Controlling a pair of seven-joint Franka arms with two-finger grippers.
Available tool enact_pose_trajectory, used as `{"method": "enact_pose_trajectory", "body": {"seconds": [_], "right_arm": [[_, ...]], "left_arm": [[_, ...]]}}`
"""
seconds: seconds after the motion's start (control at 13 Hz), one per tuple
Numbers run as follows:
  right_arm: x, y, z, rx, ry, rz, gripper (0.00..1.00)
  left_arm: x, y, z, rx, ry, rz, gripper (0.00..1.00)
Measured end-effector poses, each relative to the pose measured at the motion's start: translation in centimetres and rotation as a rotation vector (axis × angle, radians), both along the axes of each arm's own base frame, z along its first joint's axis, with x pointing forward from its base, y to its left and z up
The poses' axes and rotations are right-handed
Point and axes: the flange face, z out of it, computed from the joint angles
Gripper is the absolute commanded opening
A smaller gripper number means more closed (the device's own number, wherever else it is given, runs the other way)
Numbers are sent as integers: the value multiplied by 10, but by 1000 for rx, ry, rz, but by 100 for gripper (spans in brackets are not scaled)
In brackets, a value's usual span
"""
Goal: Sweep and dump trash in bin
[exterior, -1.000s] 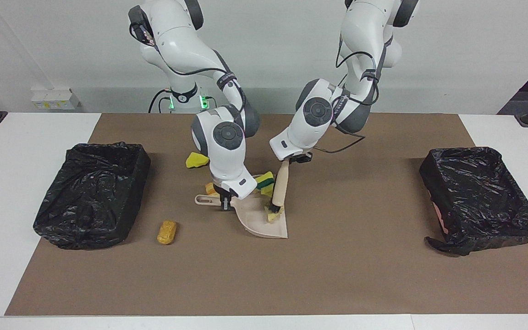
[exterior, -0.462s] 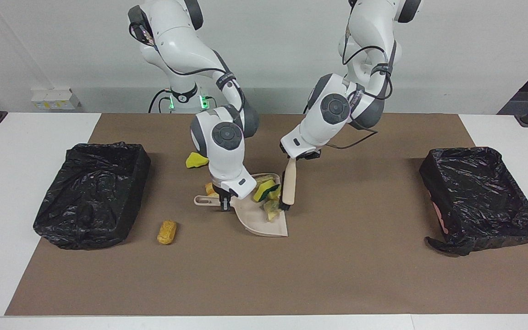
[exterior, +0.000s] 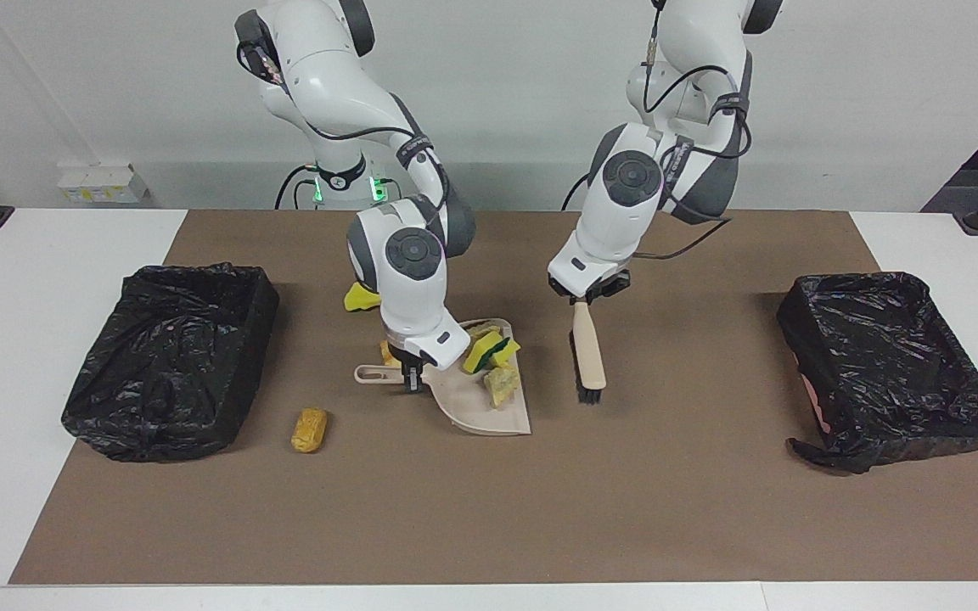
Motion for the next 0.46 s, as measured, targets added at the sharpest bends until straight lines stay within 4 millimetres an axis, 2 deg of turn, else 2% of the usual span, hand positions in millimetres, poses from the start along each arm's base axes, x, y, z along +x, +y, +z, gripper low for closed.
{"method": "enact_pose_trajectory", "body": {"seconds": [0.15, 0.23, 0.38, 0.46], "right_arm": [[5, -15, 18, 6, -24, -9, 0], [6, -24, 35, 10, -44, -21, 0], [6, -54, 79, 16, -80, -70, 0], [5, -71, 100, 16, -95, -93, 0]], "left_arm": [[1, 45, 29, 7, 20, 5, 0], [0, 66, 33, 14, 39, 16, 0], [-13, 100, 21, 21, 76, 13, 0], [-21, 108, 11, 24, 88, 10, 0]]}}
